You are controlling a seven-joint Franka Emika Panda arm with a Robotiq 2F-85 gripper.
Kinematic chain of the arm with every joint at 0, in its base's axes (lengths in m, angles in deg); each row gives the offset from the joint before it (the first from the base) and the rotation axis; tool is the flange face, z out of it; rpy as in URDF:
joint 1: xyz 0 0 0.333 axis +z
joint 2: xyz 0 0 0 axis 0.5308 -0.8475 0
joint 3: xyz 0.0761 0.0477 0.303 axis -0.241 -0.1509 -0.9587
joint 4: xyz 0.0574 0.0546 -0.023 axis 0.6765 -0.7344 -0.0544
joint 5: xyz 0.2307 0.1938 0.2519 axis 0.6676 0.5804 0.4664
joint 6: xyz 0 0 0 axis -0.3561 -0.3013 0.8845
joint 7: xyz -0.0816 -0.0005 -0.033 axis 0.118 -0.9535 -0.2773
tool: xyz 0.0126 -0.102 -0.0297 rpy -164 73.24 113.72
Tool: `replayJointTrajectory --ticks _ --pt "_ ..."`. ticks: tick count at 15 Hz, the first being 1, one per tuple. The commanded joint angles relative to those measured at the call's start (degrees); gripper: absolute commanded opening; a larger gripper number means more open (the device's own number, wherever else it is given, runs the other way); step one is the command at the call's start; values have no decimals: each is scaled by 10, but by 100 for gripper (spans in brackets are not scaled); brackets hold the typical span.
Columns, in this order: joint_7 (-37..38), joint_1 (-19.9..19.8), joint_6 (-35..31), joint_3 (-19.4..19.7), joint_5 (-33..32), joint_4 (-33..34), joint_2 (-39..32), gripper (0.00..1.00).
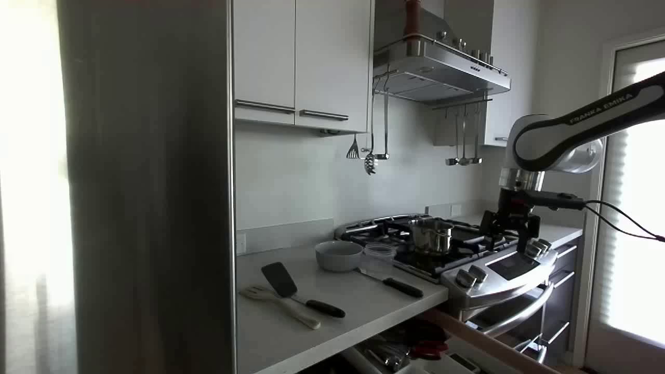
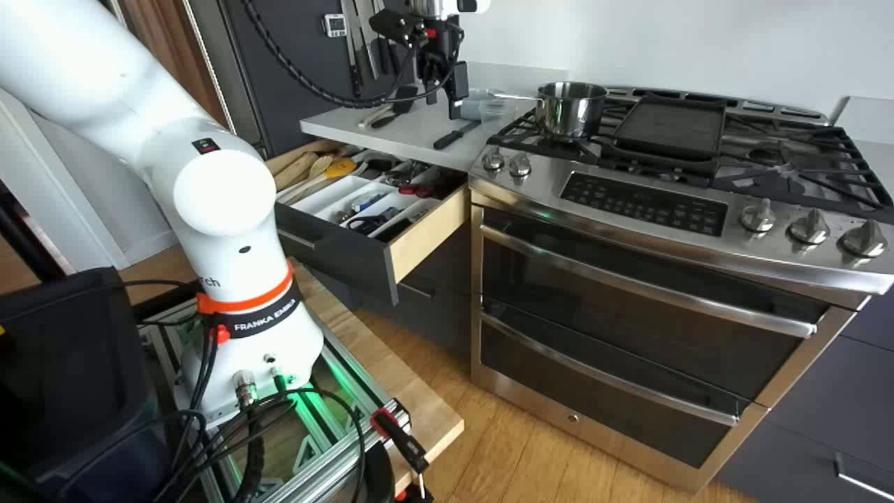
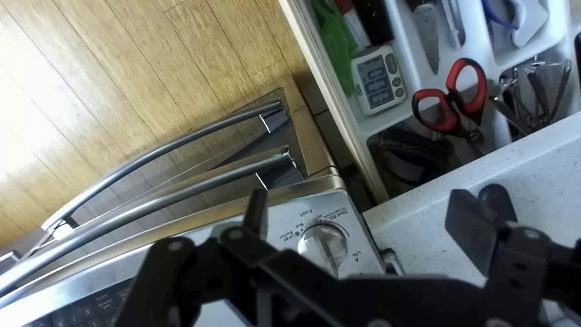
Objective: Remove the spatula from the drawer
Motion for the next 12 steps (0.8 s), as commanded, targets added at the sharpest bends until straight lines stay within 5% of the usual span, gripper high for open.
replayJointTrajectory --ticks 1,7,12 --pt "0 -1 2 -1 0 1 0 100" --pt "0 -1 2 -1 0 1 0 100" --pt "17 57 29 -90 -25 26 -60 100"
